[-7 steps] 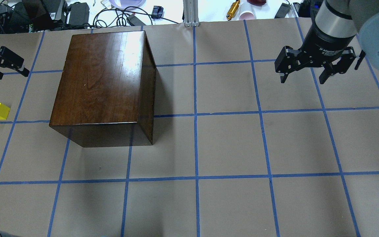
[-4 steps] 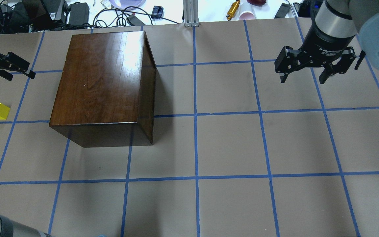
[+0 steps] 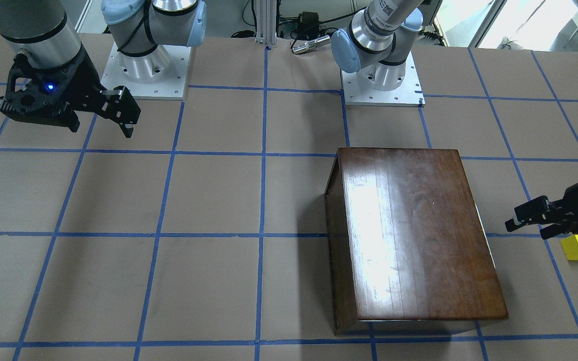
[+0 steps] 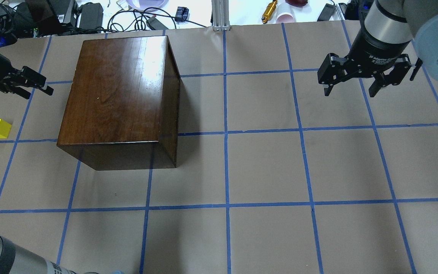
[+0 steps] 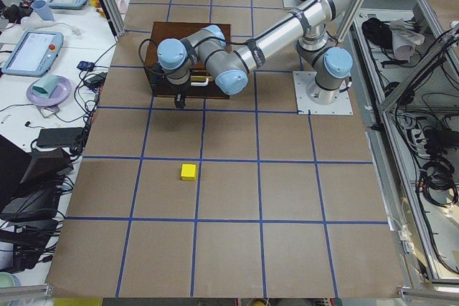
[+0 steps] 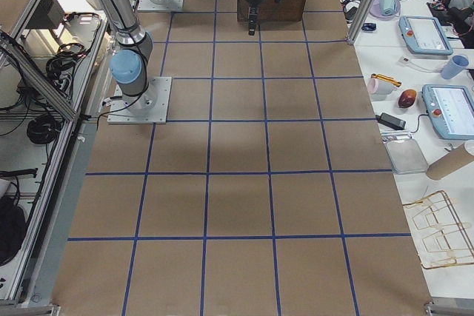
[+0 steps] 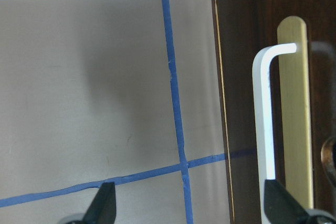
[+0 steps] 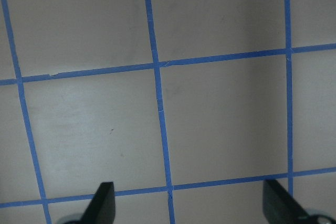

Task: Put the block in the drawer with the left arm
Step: 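Hook the left gripper onto the white drawer handle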

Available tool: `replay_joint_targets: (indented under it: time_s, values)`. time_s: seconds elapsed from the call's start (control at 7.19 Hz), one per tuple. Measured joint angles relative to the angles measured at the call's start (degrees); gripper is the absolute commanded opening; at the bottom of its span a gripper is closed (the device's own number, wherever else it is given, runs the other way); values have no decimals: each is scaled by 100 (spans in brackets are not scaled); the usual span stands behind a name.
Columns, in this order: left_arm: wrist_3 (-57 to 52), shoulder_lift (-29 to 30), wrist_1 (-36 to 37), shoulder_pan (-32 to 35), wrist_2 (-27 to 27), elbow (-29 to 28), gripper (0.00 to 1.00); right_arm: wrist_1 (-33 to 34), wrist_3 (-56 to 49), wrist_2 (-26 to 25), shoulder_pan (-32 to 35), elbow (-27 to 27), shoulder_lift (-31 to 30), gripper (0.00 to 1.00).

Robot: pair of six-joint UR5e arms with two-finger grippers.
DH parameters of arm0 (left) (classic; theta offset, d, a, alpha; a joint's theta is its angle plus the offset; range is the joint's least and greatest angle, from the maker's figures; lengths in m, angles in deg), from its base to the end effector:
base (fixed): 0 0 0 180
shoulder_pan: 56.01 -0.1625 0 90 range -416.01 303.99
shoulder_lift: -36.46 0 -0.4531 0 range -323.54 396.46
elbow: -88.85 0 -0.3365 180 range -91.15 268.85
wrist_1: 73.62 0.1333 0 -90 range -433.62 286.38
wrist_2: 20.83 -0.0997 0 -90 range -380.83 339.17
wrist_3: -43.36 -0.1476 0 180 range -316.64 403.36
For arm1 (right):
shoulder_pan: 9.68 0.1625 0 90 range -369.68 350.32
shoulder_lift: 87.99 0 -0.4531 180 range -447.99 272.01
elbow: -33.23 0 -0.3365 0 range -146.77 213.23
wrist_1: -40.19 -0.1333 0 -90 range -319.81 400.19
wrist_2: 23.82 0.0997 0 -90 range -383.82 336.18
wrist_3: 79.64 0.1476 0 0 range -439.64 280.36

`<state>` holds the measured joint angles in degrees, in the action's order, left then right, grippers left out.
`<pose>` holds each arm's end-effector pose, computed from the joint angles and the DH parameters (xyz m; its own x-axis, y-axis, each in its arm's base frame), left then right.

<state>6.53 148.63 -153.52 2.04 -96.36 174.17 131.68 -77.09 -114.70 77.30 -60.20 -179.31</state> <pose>0.1585 -0.5758 0.3264 -0.9586 0.0725 0.2754 0.0623 0.9970 -0.0456 0.1085 -0.4302 0.4544 -0.9952 0.0969 0.0158 0.0971 0.9952 0.0101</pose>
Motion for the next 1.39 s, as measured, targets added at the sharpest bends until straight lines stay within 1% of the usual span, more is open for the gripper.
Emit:
replay_joint_targets:
  time_s: [0.14, 0.42, 1.39]
  values:
    - [93, 28, -2, 3, 183, 38, 100, 0, 0, 0, -1, 0, 0, 100]
    - [146, 50, 4, 10, 332, 196, 100, 0, 0, 0, 1, 0, 0, 100]
    - [127, 162, 18, 79, 381, 272, 100, 0, 0, 0, 1, -3, 0, 100]
